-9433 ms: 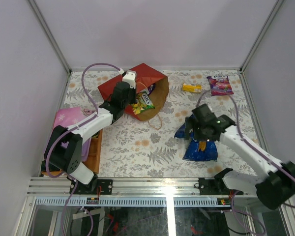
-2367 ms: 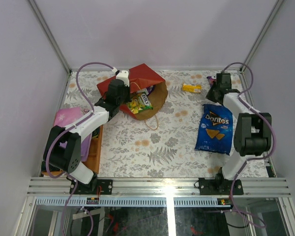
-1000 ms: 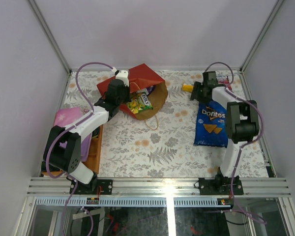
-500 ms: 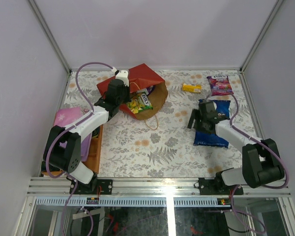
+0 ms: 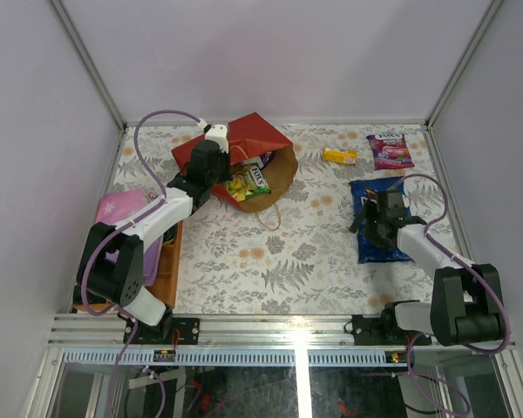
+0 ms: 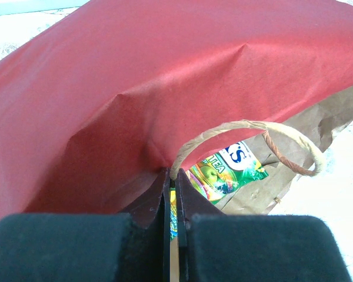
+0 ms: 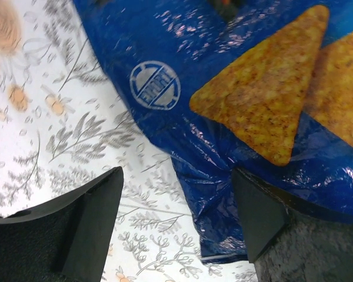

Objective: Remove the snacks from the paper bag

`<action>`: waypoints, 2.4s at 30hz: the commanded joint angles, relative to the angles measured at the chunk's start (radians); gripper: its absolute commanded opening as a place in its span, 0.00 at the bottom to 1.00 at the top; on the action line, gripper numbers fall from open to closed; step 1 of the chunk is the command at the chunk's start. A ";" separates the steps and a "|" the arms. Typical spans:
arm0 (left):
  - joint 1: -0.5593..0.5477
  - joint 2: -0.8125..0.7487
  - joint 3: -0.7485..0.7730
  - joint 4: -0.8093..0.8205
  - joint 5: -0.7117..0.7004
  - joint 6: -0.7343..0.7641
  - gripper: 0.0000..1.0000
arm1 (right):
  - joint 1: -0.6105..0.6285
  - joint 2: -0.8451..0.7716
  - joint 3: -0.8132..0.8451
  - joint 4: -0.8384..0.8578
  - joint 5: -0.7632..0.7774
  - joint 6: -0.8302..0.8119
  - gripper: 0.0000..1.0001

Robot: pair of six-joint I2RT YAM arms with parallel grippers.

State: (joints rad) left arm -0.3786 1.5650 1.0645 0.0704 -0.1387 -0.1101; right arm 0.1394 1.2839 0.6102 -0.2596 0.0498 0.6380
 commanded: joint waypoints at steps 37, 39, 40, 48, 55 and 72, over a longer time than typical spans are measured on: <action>0.013 0.022 0.043 -0.023 -0.057 -0.007 0.00 | 0.418 0.104 0.723 0.050 -0.112 0.510 0.92; 0.013 0.016 0.040 -0.021 -0.054 -0.008 0.00 | 0.417 0.127 0.729 0.065 -0.147 0.524 0.92; 0.013 0.016 0.038 -0.020 -0.054 -0.008 0.00 | 0.420 0.134 0.729 0.080 -0.162 0.526 0.92; 0.014 0.013 0.038 -0.019 -0.071 0.001 0.00 | 0.456 0.196 0.791 0.046 -0.146 0.529 0.92; 0.014 0.007 0.037 -0.027 -0.088 0.009 0.00 | 0.457 0.177 0.817 0.019 -0.121 0.501 0.92; 0.013 -0.003 0.034 -0.025 -0.092 0.007 0.00 | 0.472 0.244 0.758 0.200 -0.214 0.512 0.92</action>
State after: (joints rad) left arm -0.3786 1.5791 1.0851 0.0505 -0.1913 -0.1158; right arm 0.5941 1.4982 1.3766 -0.1516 -0.1444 1.1561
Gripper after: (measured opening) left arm 0.012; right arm 0.918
